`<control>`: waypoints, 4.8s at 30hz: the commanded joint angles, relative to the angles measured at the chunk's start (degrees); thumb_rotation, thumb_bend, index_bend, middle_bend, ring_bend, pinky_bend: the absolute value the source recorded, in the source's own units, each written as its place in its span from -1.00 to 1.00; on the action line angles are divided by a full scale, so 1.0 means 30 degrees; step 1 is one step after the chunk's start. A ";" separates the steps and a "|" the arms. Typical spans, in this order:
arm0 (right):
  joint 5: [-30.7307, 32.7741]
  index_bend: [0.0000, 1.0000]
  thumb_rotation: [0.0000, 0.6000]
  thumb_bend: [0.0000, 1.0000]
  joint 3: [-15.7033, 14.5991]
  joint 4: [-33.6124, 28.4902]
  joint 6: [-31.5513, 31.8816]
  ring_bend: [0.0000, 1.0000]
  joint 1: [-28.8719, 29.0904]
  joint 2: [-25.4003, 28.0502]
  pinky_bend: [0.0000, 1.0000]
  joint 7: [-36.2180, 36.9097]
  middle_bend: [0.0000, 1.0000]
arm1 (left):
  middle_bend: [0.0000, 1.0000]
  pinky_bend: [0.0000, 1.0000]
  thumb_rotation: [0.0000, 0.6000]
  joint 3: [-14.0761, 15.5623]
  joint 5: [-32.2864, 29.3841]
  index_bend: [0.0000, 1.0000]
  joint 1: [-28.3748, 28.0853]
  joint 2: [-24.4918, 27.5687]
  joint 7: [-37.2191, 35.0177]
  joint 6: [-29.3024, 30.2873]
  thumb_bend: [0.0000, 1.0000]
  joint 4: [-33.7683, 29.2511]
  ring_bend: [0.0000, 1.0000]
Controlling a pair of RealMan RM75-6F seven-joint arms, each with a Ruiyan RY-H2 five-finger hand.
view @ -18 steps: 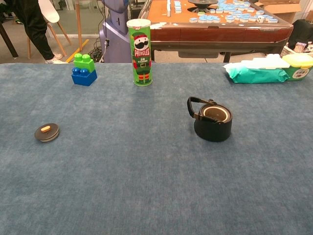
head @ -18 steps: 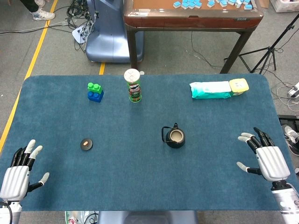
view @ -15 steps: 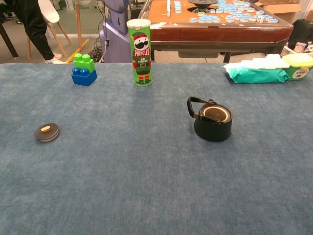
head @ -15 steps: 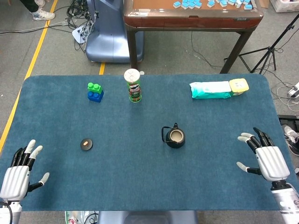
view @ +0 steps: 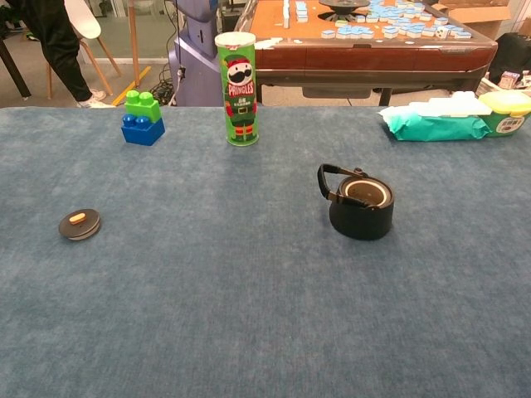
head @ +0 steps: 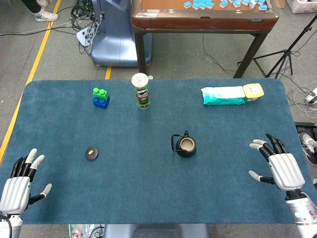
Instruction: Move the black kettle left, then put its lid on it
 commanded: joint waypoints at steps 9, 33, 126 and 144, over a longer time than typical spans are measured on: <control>0.0788 -0.46 1.00 -0.76 0.1003 -0.1484 -0.1640 -0.92 0.1691 -0.0770 -0.79 -0.3170 -0.53 | -1.00 -1.00 1.00 0.0013 0.0069 -0.77 0.0098 0.0032 -0.0240 0.0147 -0.51 0.0118 -1.00; 0.3258 -0.46 1.00 -0.76 0.2056 -0.0202 -0.8562 -0.92 0.7856 -0.4529 -0.79 -0.7659 -0.57 | -1.00 -1.00 1.00 0.0128 0.0146 -0.77 0.0500 0.0233 -0.0424 0.0550 -0.51 0.0006 -1.00; 0.9377 -0.66 1.00 -0.53 0.0452 0.1758 -0.9066 -1.00 1.0597 -0.7860 -0.88 -1.2032 -0.75 | -1.00 -1.00 1.00 0.0441 0.0687 -0.77 0.0425 0.0839 -0.1419 0.0042 -0.51 -0.0464 -1.00; 0.4944 -0.65 1.00 -0.53 -0.1947 0.0396 -0.6141 -1.00 0.8337 -0.5808 -0.90 -0.9976 -0.74 | -1.00 -1.00 1.00 0.0442 0.0766 -0.77 0.0251 0.0739 -0.1384 -0.0159 -0.51 -0.0501 -1.00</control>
